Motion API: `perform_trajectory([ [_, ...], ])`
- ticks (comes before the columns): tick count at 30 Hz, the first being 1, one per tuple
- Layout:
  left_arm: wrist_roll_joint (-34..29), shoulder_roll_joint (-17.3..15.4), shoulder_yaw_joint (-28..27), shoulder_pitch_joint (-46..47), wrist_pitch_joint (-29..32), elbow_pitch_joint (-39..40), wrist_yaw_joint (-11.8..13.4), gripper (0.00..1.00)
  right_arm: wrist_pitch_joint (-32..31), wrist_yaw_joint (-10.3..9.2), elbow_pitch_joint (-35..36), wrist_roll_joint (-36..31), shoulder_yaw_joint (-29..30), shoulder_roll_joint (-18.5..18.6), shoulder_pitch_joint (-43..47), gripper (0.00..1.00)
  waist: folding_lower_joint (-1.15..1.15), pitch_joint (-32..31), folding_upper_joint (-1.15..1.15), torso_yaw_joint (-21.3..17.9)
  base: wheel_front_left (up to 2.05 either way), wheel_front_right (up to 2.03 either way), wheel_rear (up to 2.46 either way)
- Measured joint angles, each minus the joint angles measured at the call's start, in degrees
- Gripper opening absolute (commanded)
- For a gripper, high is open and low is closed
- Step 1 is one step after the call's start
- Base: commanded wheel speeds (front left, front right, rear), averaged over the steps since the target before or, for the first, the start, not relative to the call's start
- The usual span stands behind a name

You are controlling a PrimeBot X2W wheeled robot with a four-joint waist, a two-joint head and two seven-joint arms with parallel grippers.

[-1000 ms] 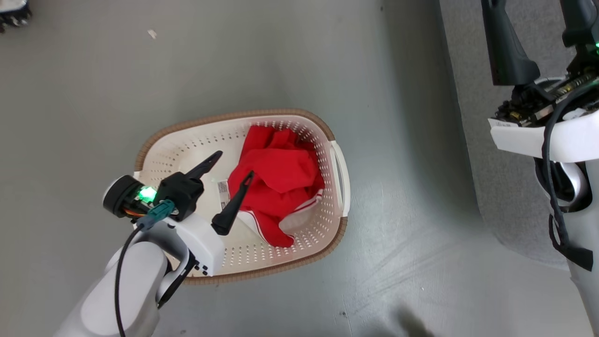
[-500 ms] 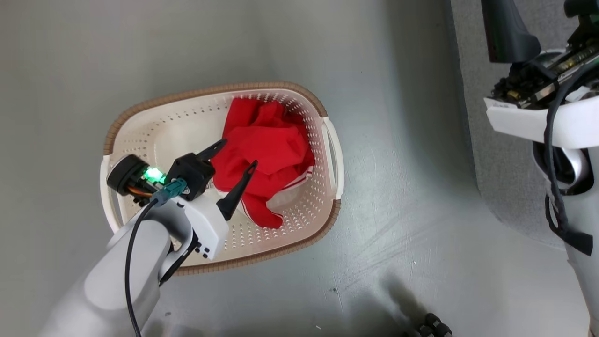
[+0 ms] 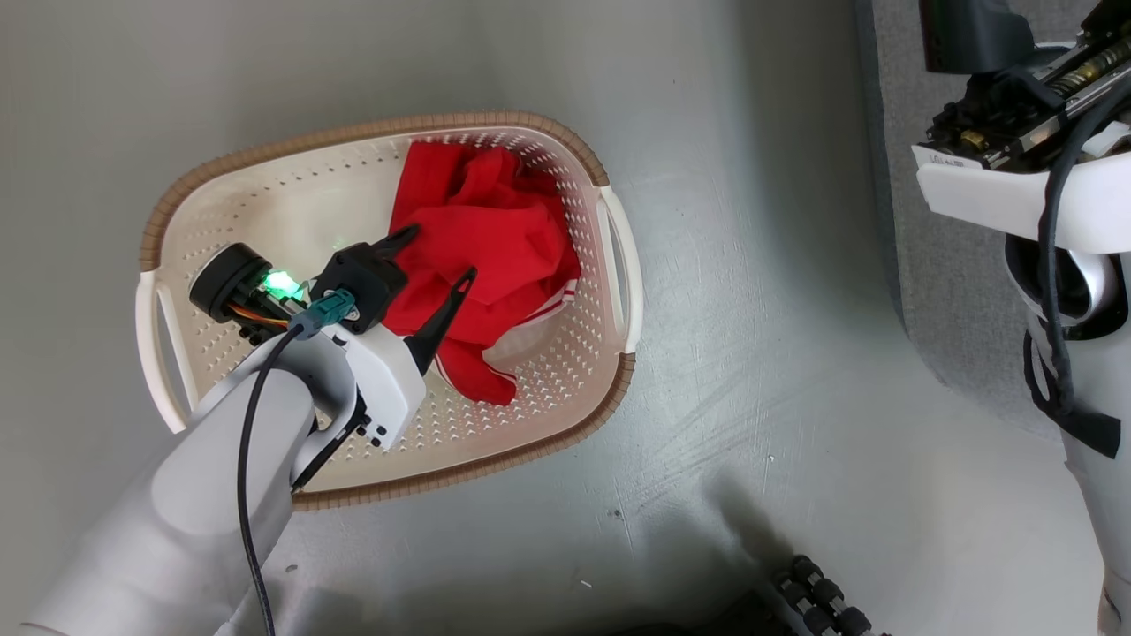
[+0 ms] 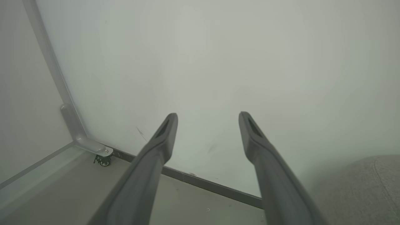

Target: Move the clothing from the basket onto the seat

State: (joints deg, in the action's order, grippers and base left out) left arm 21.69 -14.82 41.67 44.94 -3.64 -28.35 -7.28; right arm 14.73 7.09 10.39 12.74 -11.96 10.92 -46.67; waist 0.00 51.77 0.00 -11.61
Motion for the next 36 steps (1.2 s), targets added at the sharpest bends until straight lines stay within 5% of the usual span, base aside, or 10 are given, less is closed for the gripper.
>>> perform_trajectory([
  [14, 0.3, -1.3, 4.1, 4.0, 0.1, -3.3, 0.0, 0.95, 0.0, -0.01, 0.1, 0.4, -0.6, -0.4, -2.0, 1.00, 0.00, 3.1, 0.00, -1.1, 0.00, 0.00, 0.00],
  [16, 0.1, -1.5, 5.0, 4.5, 0.1, -3.8, 0.0, 0.00, 0.0, 0.00, 0.1, 0.4, -0.6, -0.4, -2.0, 1.00, 0.00, 3.5, 0.00, -1.2, 0.00, 0.00, 0.00],
  [36, 3.2, -0.2, 6.0, 6.3, -4.2, -5.6, 0.0, 0.00, 0.1, 0.00, -0.7, 0.4, 0.2, -0.6, -3.1, 1.00, 0.00, 3.0, 0.00, -0.4, 0.00, 0.00, 0.00],
])
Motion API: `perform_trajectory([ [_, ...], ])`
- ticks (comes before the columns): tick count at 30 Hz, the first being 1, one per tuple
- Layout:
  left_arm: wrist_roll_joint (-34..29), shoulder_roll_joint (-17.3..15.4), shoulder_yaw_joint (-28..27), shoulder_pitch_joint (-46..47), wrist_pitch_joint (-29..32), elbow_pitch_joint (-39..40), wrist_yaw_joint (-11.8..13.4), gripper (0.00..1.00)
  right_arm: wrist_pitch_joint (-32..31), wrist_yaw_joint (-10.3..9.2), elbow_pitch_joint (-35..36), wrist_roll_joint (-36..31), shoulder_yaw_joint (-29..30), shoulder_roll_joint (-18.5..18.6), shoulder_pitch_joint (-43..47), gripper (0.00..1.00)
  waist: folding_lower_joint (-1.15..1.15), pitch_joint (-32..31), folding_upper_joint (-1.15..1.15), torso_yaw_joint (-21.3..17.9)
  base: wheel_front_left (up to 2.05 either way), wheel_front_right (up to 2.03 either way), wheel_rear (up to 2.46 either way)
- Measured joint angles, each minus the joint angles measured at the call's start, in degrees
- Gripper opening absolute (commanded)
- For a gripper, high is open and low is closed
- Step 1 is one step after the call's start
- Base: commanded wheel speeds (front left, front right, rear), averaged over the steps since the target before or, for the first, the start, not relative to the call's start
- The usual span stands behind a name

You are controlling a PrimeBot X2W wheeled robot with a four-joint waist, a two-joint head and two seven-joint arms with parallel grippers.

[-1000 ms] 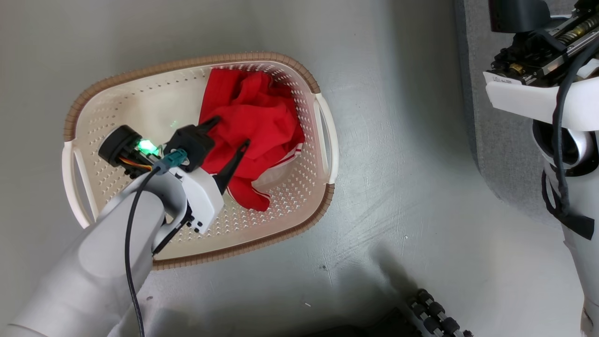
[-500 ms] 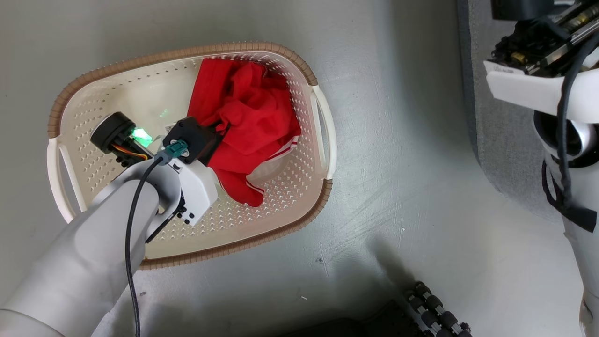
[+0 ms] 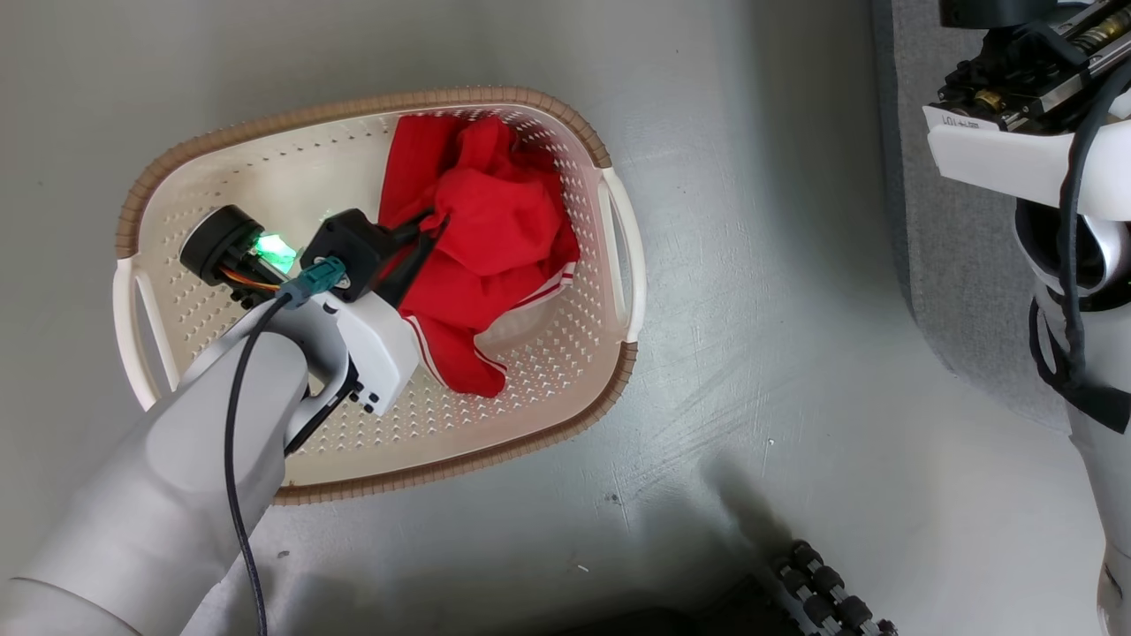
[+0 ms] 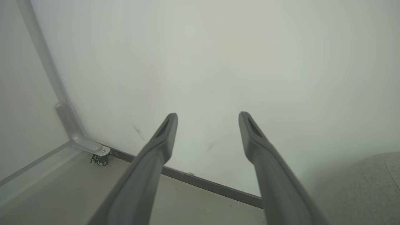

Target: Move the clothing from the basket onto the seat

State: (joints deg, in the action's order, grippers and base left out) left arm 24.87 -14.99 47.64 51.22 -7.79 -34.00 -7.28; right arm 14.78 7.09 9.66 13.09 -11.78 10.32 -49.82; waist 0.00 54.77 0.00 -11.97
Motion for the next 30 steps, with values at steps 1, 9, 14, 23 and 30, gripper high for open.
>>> perform_trajectory([
  [1, 0.3, 0.0, -0.2, 0.0, -0.5, 0.0, 0.0, 0.00, 0.0, 0.00, -0.1, 0.0, 0.0, 0.0, 0.0, 1.00, 0.00, -0.1, 0.00, 0.1, 0.00, 0.00, 0.00],
  [9, 2.0, 0.4, -1.8, -0.1, -3.8, 0.1, 0.0, 0.00, 0.0, -0.01, -1.1, -0.1, 0.2, 0.7, 0.0, 1.00, 0.00, -1.4, 0.00, 1.2, 0.00, 0.00, 0.00],
  [14, 3.4, 0.8, -2.9, -0.9, -5.0, 0.4, 0.0, 0.00, 0.0, 0.00, -1.4, -0.2, 0.2, 1.1, 0.1, 1.00, 0.00, -2.6, 0.00, 2.1, 0.00, 0.00, 0.00],
  [23, 4.4, 2.1, -5.2, -3.6, -6.3, 1.8, 0.1, 0.00, 0.0, -0.01, -2.9, -0.2, 0.4, 2.8, 0.4, 1.00, 0.00, -5.7, 0.00, 4.3, 0.00, 0.00, 0.00],
  [30, 5.5, 2.5, -7.8, -6.2, -6.4, 3.3, 0.6, 0.00, 0.0, -0.01, -4.3, -0.3, 0.4, 3.7, 2.4, 1.00, 0.00, -8.6, 0.00, 6.1, 0.00, 0.00, 0.00],
])
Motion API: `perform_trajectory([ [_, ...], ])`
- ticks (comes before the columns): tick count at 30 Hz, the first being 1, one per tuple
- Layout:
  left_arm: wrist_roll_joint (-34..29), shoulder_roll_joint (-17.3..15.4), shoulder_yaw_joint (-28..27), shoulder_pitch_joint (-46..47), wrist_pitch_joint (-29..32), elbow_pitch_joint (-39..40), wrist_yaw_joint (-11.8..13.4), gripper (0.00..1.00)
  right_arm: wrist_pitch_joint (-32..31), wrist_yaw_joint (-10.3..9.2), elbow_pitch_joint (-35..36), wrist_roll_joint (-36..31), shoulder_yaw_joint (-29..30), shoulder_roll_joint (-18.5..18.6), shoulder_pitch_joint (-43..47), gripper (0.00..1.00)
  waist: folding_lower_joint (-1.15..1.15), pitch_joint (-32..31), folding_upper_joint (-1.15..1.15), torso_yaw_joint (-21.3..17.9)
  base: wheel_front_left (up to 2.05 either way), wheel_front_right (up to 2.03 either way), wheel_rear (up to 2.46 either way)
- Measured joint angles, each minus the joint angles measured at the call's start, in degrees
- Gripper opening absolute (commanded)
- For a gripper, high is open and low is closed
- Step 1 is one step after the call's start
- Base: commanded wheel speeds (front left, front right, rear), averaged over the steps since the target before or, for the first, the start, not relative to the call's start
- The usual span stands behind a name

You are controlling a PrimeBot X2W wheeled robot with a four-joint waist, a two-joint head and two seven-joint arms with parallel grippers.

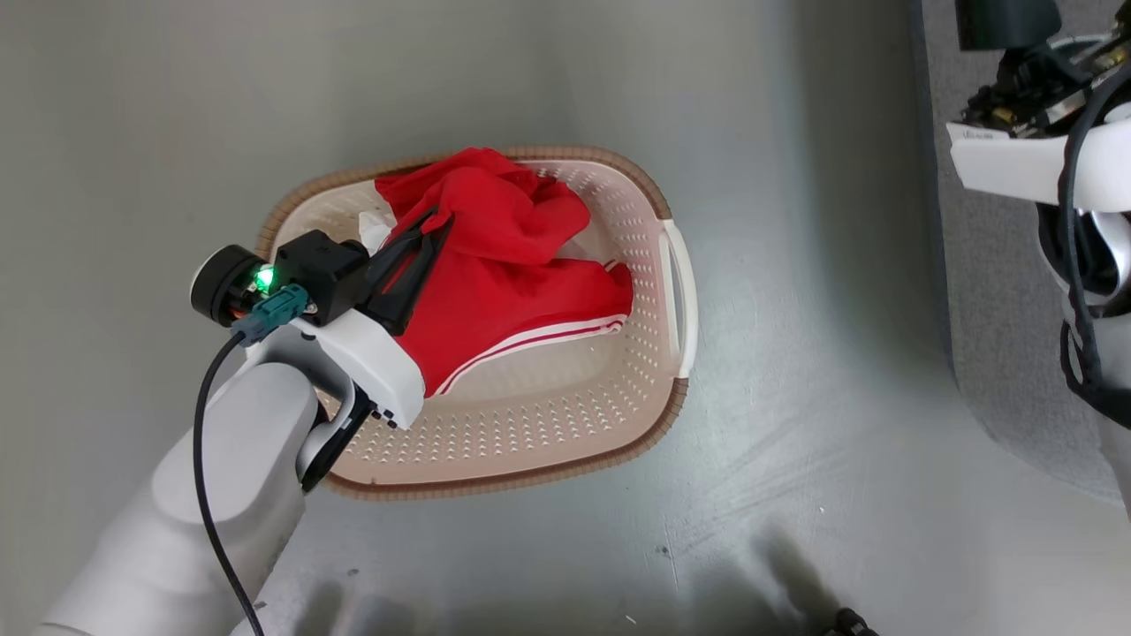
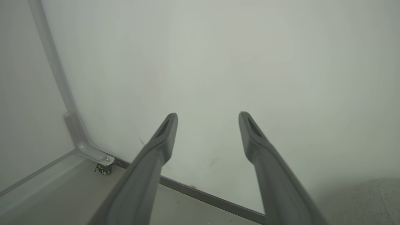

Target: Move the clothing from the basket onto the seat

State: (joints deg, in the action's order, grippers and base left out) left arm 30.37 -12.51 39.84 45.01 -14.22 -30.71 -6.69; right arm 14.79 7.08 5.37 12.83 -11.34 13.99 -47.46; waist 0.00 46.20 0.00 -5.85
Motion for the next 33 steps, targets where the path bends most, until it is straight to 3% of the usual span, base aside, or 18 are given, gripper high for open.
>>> perform_trajectory([
  [9, 1.4, 1.4, -5.9, -3.2, 0.0, 6.4, 0.8, 0.00, 0.0, 0.01, -2.3, 0.0, 0.0, 1.6, 2.9, 1.00, 0.00, -4.3, 0.00, 2.4, 0.00, 0.00, 0.00],
  [33, 0.8, 1.5, -18.9, -14.4, 0.0, 17.4, 1.6, 0.00, 0.0, 0.00, -6.5, 1.9, 0.3, 2.6, 12.5, 1.00, 0.00, -17.5, 0.00, 6.4, 0.00, 0.00, 0.00],
])
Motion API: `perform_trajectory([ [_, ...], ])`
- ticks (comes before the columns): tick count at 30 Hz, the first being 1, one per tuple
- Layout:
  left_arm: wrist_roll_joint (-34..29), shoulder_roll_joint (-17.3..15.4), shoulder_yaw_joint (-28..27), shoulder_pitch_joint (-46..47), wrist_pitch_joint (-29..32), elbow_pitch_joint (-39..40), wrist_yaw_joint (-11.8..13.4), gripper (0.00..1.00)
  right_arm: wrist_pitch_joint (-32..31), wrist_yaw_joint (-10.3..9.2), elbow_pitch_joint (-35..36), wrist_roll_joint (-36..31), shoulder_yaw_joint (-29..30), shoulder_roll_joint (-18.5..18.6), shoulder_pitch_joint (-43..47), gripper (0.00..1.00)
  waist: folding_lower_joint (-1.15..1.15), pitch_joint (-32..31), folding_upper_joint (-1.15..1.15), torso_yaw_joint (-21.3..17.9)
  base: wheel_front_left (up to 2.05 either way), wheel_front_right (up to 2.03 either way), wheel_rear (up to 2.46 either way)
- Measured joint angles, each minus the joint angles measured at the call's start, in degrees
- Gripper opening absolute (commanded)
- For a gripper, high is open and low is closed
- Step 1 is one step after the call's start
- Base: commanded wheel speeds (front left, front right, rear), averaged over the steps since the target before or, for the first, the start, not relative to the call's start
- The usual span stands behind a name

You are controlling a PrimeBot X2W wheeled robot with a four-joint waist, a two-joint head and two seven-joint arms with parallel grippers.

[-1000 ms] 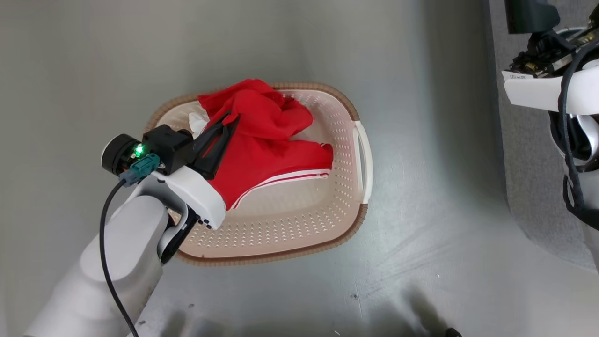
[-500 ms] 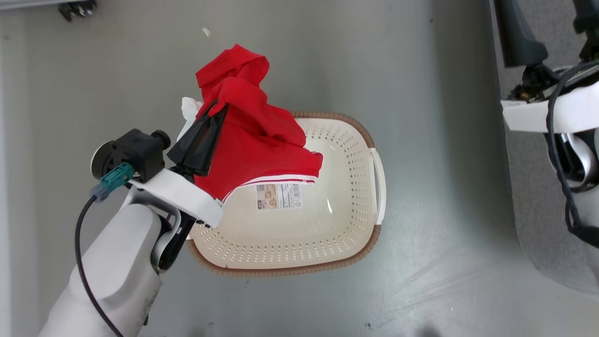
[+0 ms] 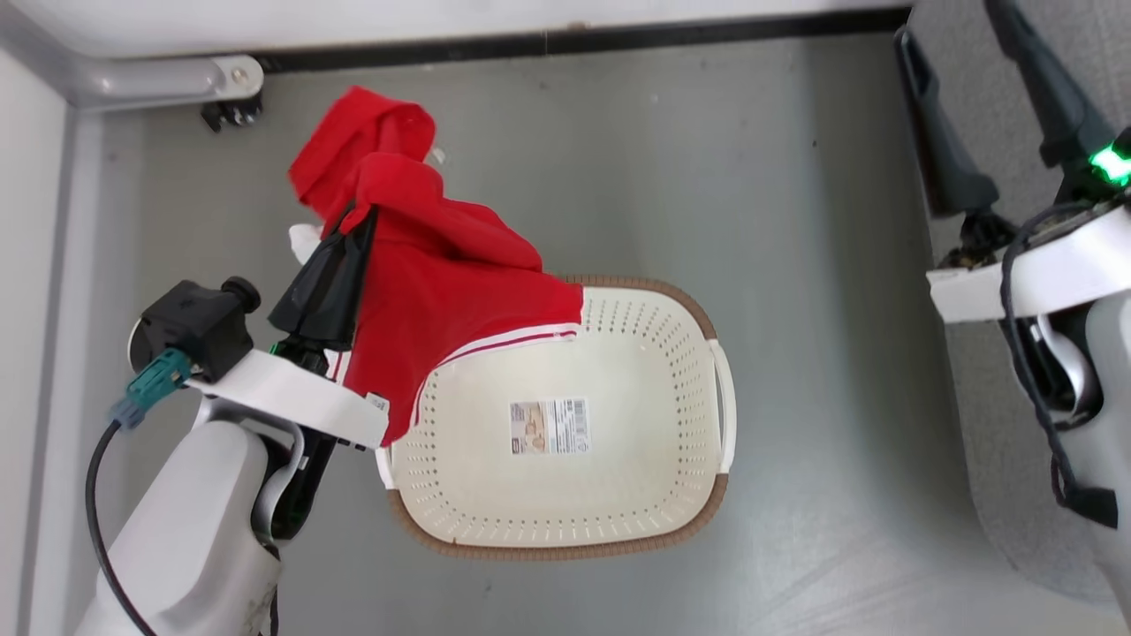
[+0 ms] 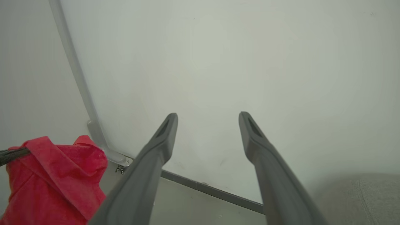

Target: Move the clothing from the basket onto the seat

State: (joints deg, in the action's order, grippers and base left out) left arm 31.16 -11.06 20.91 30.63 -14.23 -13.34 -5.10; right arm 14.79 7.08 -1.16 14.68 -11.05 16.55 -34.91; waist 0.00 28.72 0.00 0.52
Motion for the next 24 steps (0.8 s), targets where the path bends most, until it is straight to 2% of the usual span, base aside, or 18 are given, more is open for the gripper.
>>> perform_trajectory([
  [14, -1.5, 0.4, -6.3, -6.5, -0.1, 4.5, 1.0, 0.00, 0.0, 0.00, -1.8, 1.0, -0.1, -0.2, 7.3, 1.00, 0.00, -8.2, 0.00, 0.7, 0.00, 0.00, 0.00],
  [24, -1.5, 0.1, -10.3, -9.0, -0.1, 7.1, 3.0, 0.00, 0.0, 0.00, -3.0, 2.0, -0.6, -0.3, 11.3, 1.00, 0.00, -13.3, 0.00, 0.6, 0.00, 0.00, 0.00],
])
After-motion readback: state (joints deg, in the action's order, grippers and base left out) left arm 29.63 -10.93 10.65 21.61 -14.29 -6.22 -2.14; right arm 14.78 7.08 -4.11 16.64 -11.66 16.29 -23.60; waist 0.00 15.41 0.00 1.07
